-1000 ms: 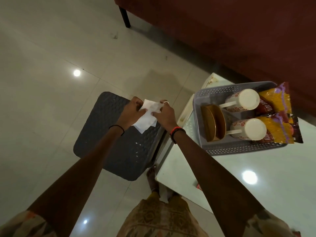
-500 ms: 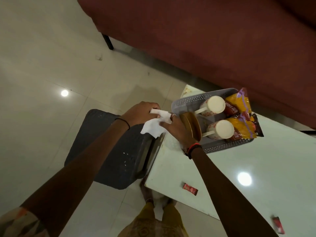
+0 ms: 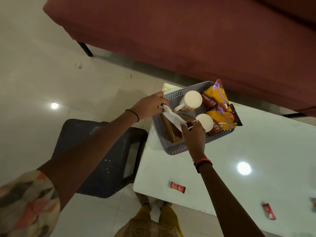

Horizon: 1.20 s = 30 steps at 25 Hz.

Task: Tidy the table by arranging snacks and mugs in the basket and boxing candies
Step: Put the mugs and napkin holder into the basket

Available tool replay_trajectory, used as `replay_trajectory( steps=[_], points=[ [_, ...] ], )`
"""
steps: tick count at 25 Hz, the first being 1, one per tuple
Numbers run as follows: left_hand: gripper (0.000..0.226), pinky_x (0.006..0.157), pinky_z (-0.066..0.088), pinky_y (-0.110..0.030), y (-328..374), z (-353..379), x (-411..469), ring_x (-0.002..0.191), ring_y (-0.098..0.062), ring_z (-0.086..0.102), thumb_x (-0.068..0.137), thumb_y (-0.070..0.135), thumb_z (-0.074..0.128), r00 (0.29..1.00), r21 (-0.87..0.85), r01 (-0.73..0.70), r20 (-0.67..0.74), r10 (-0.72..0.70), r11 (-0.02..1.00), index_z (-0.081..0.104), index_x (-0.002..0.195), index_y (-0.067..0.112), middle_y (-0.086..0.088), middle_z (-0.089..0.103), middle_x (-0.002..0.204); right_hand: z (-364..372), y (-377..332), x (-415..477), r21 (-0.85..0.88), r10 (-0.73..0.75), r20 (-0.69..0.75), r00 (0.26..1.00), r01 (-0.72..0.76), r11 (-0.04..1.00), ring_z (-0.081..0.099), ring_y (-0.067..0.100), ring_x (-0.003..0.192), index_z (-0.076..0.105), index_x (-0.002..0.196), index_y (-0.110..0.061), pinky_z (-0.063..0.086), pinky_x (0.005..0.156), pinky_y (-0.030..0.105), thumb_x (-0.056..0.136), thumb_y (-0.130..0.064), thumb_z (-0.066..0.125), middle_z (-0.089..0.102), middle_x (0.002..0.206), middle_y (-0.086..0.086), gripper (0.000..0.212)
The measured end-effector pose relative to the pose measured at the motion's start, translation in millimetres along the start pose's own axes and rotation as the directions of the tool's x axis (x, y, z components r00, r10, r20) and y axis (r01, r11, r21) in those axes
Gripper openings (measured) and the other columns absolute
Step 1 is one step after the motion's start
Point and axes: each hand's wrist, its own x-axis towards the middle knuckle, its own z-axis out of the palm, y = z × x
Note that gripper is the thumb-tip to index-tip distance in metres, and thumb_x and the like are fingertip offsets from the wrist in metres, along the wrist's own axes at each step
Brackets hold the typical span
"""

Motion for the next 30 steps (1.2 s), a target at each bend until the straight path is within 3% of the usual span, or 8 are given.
replay_trajectory(
  steps=[8,13,20,22,24,26,28,30],
  points=[
    [0.027,0.068,0.04,-0.023,-5.3,30.2,15.0,0.085,-0.022,0.059,0.09,0.013,0.052,1.0,0.221,-0.022,0.006,0.021,0.975,0.067,0.111,0.021,-0.007,0.056,0.106,24.2,15.3,-0.7,-0.18,-0.062,0.112,0.992,0.082,0.98,0.066,0.028,0.089,0.056,0.096,-0.008,0.057,0.071,0.039,0.091,-0.023,0.057,0.067,0.099,0.011,0.016],
    [0.028,0.085,0.051,-0.032,-7.7,43.9,25.4,0.097,-0.02,0.059,0.093,0.017,0.048,1.0,0.297,0.005,-0.026,0.003,0.955,0.064,0.116,0.022,-0.003,0.056,0.119,36.8,20.3,5.7,-0.245,-0.059,0.191,0.98,0.106,0.964,0.066,0.028,0.091,0.057,0.097,-0.011,0.056,0.074,0.039,0.095,-0.026,0.049,0.068,0.1,0.009,0.017],
    [0.032,0.096,0.042,-0.035,-16.4,62.3,32.5,0.115,-0.023,0.054,0.094,0.013,0.045,0.999,0.329,0.028,0.018,-0.036,0.944,0.056,0.124,0.017,-0.007,0.052,0.132,35.6,30.1,11.0,-0.285,-0.047,0.244,0.969,0.118,0.951,0.067,0.026,0.096,0.059,0.104,-0.009,0.057,0.08,0.037,0.097,-0.022,0.047,0.07,0.101,0.01,0.019],
    [0.032,0.096,0.043,-0.038,-18.3,65.2,29.5,0.117,-0.027,0.052,0.094,0.013,0.044,0.997,0.231,0.075,-0.011,-0.074,0.97,0.055,0.124,0.017,-0.008,0.051,0.133,29.8,29.1,14.0,-0.261,-0.054,0.252,0.966,0.122,0.958,0.067,0.025,0.094,0.06,0.101,-0.008,0.056,0.079,0.036,0.096,-0.023,0.047,0.069,0.098,0.01,0.021],
    [0.031,0.094,0.046,-0.039,-18.5,67.2,23.7,0.116,-0.027,0.052,0.093,0.011,0.045,0.979,-0.007,0.162,-0.121,-0.161,0.987,0.056,0.122,0.015,-0.01,0.049,0.132,17.7,28.0,17.8,-0.251,-0.073,0.249,0.966,0.137,0.958,0.067,0.025,0.092,0.061,0.098,-0.008,0.057,0.078,0.036,0.096,-0.025,0.047,0.07,0.096,0.01,0.022],
    [0.029,0.092,0.047,-0.035,-15.5,70.4,15.4,0.108,-0.025,0.055,0.094,0.007,0.043,0.914,-0.272,0.231,-0.269,-0.304,0.934,0.055,0.12,0.009,-0.014,0.051,0.127,-2.6,28.2,24.6,-0.211,-0.083,0.173,0.981,0.119,0.97,0.067,0.026,0.093,0.064,0.097,-0.007,0.056,0.079,0.034,0.095,-0.023,0.049,0.072,0.096,0.011,0.021],
    [0.024,0.089,0.047,-0.032,-10.0,79.3,6.0,0.1,-0.026,0.058,0.094,0.003,0.042,0.778,-0.502,0.281,-0.379,-0.501,0.818,0.056,0.113,0.003,-0.018,0.055,0.117,-30.4,30.5,39.7,-0.164,-0.077,0.067,0.995,0.087,0.983,0.067,0.026,0.091,0.066,0.099,-0.007,0.052,0.076,0.027,0.094,-0.021,0.052,0.072,0.099,0.013,0.02],
    [0.017,0.083,0.047,-0.034,1.1,88.5,-4.7,0.092,-0.026,0.056,0.092,0.0,0.043,0.579,-0.723,0.273,-0.404,-0.708,0.635,0.059,0.098,0.004,-0.013,0.058,0.102,-61.5,32.7,63.2,-0.139,-0.086,-0.006,0.996,0.084,0.987,0.062,0.02,0.083,0.067,0.101,-0.007,0.044,0.066,0.016,0.093,-0.02,0.055,0.072,0.1,0.013,0.02]
  ],
)
